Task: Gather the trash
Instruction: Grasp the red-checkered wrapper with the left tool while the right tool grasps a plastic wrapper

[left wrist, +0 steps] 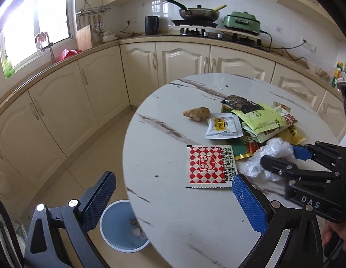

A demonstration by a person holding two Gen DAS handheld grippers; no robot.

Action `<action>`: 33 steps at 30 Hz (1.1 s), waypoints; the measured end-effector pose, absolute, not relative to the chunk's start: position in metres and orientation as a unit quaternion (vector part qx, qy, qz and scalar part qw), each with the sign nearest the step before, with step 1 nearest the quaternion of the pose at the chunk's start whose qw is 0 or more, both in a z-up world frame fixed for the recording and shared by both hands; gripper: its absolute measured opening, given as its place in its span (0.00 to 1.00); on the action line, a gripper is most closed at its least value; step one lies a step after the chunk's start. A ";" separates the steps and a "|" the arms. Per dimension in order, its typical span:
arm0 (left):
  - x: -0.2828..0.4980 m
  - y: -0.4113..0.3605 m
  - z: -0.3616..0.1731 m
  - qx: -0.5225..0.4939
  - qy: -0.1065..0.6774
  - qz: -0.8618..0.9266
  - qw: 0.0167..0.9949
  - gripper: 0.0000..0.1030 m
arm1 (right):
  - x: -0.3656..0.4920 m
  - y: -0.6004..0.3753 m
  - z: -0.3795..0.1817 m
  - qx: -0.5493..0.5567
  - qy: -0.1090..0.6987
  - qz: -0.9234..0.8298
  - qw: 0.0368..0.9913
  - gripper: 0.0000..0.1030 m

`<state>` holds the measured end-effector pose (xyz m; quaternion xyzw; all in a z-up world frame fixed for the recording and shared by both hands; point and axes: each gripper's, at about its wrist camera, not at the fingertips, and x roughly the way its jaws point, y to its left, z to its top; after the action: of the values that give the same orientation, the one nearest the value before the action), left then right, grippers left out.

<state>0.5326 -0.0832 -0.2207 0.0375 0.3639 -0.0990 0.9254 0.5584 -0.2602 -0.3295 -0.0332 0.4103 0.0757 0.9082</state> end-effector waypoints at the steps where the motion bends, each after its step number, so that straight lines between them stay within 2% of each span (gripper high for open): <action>1: 0.540 -0.087 -0.225 0.039 0.369 -0.105 0.923 0.99 | 0.556 -0.265 -0.329 -0.027 0.407 0.078 0.910 0.33; 5: 0.564 -0.099 -0.235 0.045 0.382 -0.114 0.916 0.99 | 0.545 -0.285 -0.323 -0.001 0.395 0.075 0.916 0.29; 9: 0.588 -0.111 -0.243 0.055 0.393 -0.124 0.909 0.95 | 0.538 -0.297 -0.316 0.018 0.384 0.077 0.920 0.29; 10: 0.591 -0.114 -0.244 0.057 0.395 -0.127 0.908 0.86 | 0.537 -0.299 -0.314 0.022 0.381 0.078 0.921 0.29; 12: 0.602 -0.116 -0.249 0.051 0.409 -0.136 0.901 0.77 | 0.536 -0.300 -0.311 0.027 0.378 0.080 0.922 0.29; 15: 0.607 -0.118 -0.251 0.051 0.401 -0.136 0.904 0.76 | 0.535 -0.301 -0.306 0.030 0.371 0.081 0.925 0.29; 17: 0.605 -0.118 -0.253 0.051 0.395 -0.145 0.906 0.71 | 0.534 -0.303 -0.303 0.033 0.367 0.081 0.926 0.29; 24: 0.589 -0.117 -0.255 0.052 0.389 -0.171 0.904 0.36 | 0.534 -0.304 -0.301 0.041 0.367 0.081 0.926 0.29; 33: 0.573 -0.103 -0.252 -0.001 0.386 -0.218 0.896 0.13 | 0.520 -0.299 -0.290 0.040 0.351 0.069 0.933 0.29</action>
<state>0.5729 -0.1034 -0.2519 -0.0007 0.3862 -0.2178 0.8963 0.5203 -0.2995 -0.2903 0.0398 0.3510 0.0695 0.9329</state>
